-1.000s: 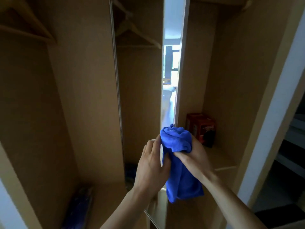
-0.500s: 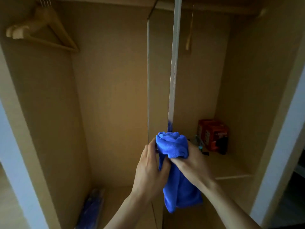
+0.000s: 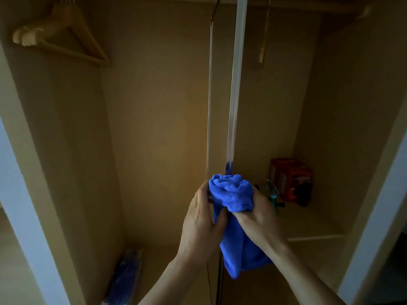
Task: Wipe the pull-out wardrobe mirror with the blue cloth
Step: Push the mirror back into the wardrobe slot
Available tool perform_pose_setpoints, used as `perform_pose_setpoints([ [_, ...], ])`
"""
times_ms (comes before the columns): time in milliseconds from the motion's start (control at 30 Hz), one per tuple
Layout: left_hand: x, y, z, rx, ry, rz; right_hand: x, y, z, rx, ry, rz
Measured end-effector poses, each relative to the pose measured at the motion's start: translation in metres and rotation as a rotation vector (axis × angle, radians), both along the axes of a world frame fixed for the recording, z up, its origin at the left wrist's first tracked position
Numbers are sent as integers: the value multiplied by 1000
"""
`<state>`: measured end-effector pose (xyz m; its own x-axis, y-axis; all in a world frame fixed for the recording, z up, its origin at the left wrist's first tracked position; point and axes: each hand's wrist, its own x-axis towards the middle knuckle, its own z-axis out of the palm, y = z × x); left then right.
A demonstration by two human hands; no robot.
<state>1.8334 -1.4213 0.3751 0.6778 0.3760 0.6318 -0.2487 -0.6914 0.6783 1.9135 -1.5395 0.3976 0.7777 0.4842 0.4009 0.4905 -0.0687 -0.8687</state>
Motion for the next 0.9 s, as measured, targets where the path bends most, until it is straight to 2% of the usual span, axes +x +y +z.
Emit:
perform_pose_setpoints([
  [133, 12, 4, -2, -13, -12, 22, 21, 14, -8, 102, 16, 19],
  [200, 18, 8, -2, -17, -8, 36, 26, 16, -7, 96, -37, 40],
  [300, 29, 17, -2, -11, -9, 50, 35, 28, 1, 46, 47, 63],
  [367, 37, 22, -1, -5, -5, 56, 43, 33, 2, 105, 103, 86],
  [600, 69, 40, 0, 0, -1, 90, 65, 41, 3, 102, -74, 90],
  [900, 101, 56, 2, -30, 27, 116, 98, 63, 4, 130, -52, 152],
])
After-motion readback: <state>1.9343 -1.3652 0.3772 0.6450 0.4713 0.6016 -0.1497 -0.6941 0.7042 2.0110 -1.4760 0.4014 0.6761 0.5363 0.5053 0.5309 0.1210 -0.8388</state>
